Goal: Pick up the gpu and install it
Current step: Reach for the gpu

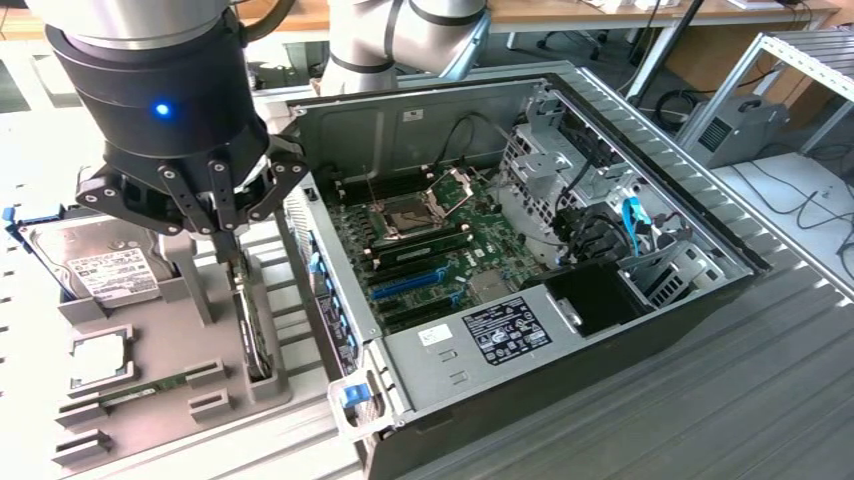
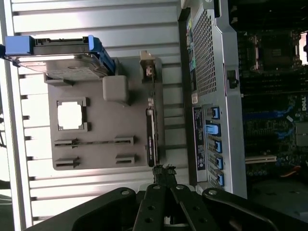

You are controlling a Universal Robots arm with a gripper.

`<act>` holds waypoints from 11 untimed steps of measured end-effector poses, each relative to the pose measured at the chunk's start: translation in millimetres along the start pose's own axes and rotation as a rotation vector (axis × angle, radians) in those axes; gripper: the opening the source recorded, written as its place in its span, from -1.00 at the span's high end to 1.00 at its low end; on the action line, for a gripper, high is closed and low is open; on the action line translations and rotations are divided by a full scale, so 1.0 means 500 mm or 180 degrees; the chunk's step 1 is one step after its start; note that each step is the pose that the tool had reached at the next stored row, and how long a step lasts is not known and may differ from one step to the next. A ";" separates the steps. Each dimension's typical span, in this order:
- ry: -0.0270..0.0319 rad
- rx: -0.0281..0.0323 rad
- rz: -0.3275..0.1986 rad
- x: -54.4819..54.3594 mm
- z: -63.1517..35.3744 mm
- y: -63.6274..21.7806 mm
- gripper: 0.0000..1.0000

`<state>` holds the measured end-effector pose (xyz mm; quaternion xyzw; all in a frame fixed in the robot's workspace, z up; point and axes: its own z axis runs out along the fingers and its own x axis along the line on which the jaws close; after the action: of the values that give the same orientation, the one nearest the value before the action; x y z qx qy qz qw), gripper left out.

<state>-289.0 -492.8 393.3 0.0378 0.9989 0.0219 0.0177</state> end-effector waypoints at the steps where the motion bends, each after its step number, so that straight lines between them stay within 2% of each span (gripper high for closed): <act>1: 0.0000 0.0000 0.0000 0.000 0.000 -0.001 0.79; 11: 0.0000 0.0000 0.0000 -0.001 -0.001 -0.012 0.79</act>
<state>-288.9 -499.0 393.3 0.0378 0.9989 0.0219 0.0177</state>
